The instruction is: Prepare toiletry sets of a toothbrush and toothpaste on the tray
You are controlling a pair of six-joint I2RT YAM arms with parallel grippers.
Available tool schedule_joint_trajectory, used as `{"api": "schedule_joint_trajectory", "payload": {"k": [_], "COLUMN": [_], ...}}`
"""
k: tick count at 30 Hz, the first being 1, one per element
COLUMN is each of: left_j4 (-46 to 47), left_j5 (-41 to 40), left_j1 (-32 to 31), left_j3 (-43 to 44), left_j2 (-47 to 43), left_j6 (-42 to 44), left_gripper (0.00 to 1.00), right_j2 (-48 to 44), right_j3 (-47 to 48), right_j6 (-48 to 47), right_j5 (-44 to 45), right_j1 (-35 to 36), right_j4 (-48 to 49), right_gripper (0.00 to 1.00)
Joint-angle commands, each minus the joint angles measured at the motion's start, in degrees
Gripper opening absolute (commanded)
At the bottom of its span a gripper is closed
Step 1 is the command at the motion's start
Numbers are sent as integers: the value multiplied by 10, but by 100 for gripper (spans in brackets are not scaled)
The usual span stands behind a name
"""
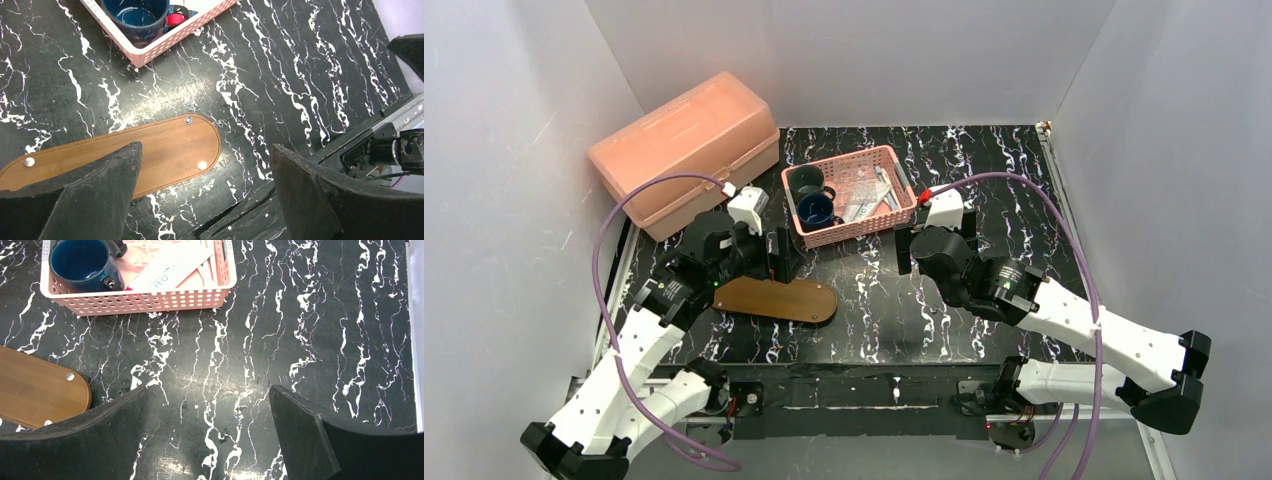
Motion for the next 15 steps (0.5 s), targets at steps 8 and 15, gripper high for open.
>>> {"api": "schedule_joint_trajectory", "payload": {"k": [8,15], "left_j4": [4,3], "left_j5": [-12,-21], "left_j1": [-2,-2], "left_j3": [-15,-15], "left_j2": [-23,-25], "left_j6": [17,15], "left_gripper": [99,99], "right_j2": [8,12], "right_j3": [34,46], "right_j6": [-2,-36], "right_j5": [27,3], "right_j1": [-1,-1], "right_j4": [12,32], "right_gripper": [98,98]}}
